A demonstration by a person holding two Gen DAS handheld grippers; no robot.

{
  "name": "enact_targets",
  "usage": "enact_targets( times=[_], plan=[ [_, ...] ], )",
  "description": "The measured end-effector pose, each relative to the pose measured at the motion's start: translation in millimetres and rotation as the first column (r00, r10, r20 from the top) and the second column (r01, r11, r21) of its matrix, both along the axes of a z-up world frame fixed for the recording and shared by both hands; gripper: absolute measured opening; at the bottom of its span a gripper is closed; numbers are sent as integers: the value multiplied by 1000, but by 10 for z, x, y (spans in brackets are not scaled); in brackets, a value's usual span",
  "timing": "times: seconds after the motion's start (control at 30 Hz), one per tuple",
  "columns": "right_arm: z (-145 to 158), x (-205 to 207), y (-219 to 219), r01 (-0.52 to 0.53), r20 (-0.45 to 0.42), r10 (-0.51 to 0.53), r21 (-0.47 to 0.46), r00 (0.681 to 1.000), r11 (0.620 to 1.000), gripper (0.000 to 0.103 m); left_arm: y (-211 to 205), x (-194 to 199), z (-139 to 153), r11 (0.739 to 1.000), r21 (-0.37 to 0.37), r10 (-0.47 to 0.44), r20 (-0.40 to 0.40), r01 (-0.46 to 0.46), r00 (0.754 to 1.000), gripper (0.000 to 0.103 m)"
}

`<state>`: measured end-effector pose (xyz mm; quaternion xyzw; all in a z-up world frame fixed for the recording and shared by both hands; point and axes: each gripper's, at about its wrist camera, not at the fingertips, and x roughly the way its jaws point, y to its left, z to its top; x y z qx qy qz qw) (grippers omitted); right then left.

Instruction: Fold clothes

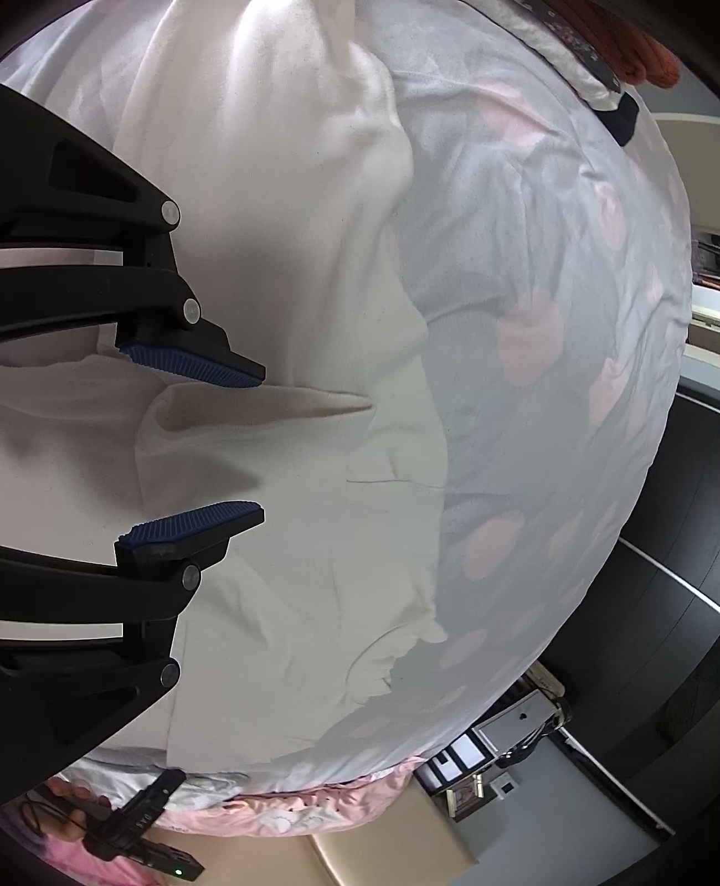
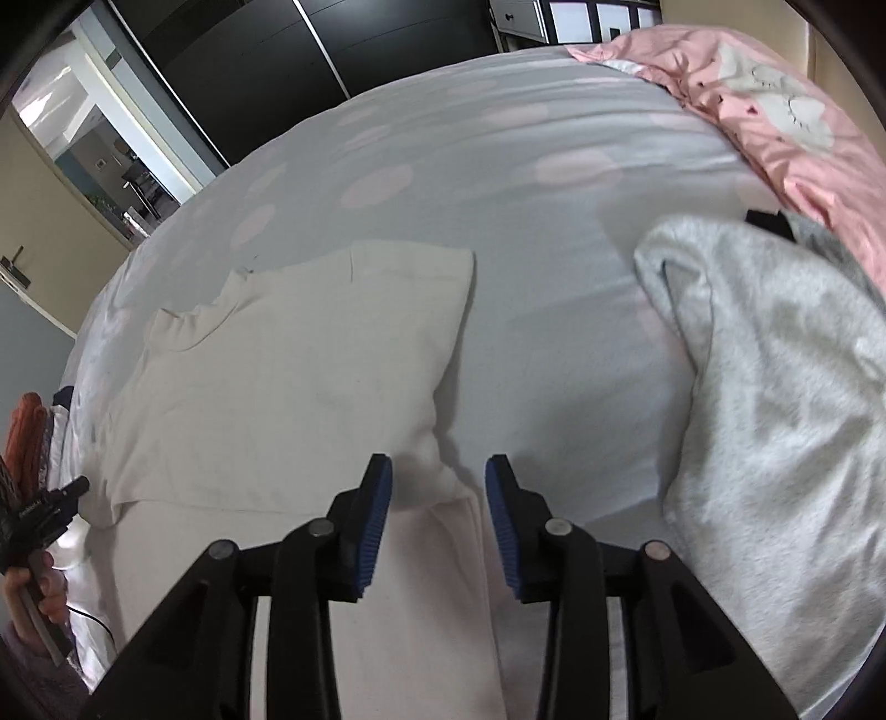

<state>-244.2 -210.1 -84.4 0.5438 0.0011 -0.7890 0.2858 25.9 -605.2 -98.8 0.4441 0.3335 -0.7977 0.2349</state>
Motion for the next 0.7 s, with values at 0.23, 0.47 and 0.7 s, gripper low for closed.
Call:
enact_targets(
  times=[0.23,0.47,0.7],
  plan=[
    [-86,-94,69,63,57,-60,-53,997,997,11,-26,-11,0,999,-37,17,-24,-18,1000,7],
    [-166,-219,165,105,81,-103,-12,991,994,11,-120,27,-61,999,-37,41,27,-40,999,7],
    [-148,-141,287,150,125,-143,-55,982,987,28,-136,65,5,997,-52,58,-15,-59,998,46]
  ],
)
